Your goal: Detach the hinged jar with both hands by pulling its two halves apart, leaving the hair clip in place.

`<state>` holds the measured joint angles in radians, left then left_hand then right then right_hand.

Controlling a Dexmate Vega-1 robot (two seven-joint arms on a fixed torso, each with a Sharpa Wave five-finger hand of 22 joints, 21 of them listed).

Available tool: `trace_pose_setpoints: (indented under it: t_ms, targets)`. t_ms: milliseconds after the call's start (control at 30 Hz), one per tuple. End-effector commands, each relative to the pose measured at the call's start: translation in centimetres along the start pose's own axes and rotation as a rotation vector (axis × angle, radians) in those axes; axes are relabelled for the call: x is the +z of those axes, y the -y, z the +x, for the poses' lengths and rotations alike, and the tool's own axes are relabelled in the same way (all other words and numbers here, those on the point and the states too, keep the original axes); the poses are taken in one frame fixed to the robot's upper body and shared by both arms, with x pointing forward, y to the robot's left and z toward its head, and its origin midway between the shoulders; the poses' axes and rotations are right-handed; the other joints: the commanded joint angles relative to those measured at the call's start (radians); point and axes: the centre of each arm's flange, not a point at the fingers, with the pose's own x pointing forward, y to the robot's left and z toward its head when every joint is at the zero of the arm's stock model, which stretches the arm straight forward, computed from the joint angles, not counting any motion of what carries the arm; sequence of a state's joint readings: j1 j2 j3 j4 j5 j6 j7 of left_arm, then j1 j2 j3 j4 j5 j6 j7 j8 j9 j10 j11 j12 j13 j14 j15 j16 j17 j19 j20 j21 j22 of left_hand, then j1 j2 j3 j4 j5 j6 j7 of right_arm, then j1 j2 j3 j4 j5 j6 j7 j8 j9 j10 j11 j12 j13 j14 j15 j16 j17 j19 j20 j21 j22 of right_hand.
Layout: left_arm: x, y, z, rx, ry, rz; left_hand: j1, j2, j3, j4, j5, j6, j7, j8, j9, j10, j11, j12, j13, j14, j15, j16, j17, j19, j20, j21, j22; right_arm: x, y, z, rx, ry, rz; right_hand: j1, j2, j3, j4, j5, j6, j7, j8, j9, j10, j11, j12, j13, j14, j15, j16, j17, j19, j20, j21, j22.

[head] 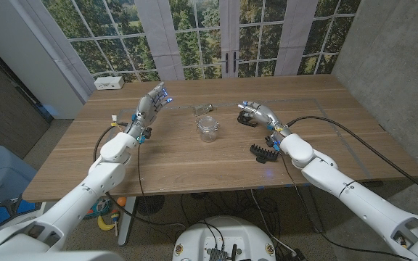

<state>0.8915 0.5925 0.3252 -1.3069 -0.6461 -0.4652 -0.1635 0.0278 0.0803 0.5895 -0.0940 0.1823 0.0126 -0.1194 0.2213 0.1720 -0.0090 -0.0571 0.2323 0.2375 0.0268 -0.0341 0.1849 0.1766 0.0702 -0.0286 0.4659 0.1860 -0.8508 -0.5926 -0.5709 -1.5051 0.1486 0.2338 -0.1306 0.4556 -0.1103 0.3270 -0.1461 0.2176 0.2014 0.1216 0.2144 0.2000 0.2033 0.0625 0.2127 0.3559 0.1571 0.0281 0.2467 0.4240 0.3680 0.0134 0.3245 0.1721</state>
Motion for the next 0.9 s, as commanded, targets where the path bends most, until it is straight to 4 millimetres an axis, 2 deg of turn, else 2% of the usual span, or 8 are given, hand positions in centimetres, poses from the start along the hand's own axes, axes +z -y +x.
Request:
trace_pose_setpoints:
  t_ms: [33, 267, 900]
  targets:
    - [0.3, -0.1, -1.2, 0.013, -0.009, 0.002, -0.013, 0.021, 0.000, 0.004, 0.007, 0.002, 0.003, -0.005, 0.001, 0.009, 0.000, -0.005, -0.001, 0.001, -0.021, 0.004, 0.002, 0.009, -0.004, -0.003, 0.001, -0.1, -1.5, -0.2, 0.025, 0.028, -0.037, 0.012, 0.011, -0.002, -0.004, 0.009, -0.001, -0.002, -0.004, 0.003, 0.003, -0.007, 0.001, -0.002, 0.009, -0.009, -0.004, -0.002, 0.014, -0.013, -0.004, 0.000]
    - [0.2, -0.2, -1.4, -0.002, -0.007, -0.037, -0.015, 0.021, -0.001, 0.008, 0.008, 0.004, 0.005, -0.009, 0.000, 0.014, 0.000, -0.006, -0.008, 0.004, -0.022, 0.005, 0.001, 0.010, -0.005, -0.005, 0.001, -0.2, -2.6, -0.2, 0.044, 0.039, -0.067, 0.019, 0.009, -0.002, -0.007, 0.012, -0.001, -0.007, -0.004, 0.002, 0.006, -0.010, 0.001, -0.005, 0.015, -0.013, -0.005, -0.008, 0.016, -0.014, -0.007, 0.001]
    - [0.4, -0.4, -1.3, -0.007, -0.007, -0.056, -0.020, 0.021, -0.005, 0.017, 0.011, 0.008, 0.015, -0.019, 0.000, 0.020, 0.000, -0.012, -0.022, 0.008, -0.025, 0.005, 0.001, 0.013, -0.005, -0.008, 0.000, -0.7, -4.7, 0.3, 0.045, 0.075, -0.128, 0.042, -0.007, -0.012, -0.012, 0.024, 0.012, -0.017, -0.001, 0.001, 0.021, -0.021, 0.001, -0.017, 0.038, -0.028, -0.009, -0.030, 0.053, -0.036, -0.009, 0.001]
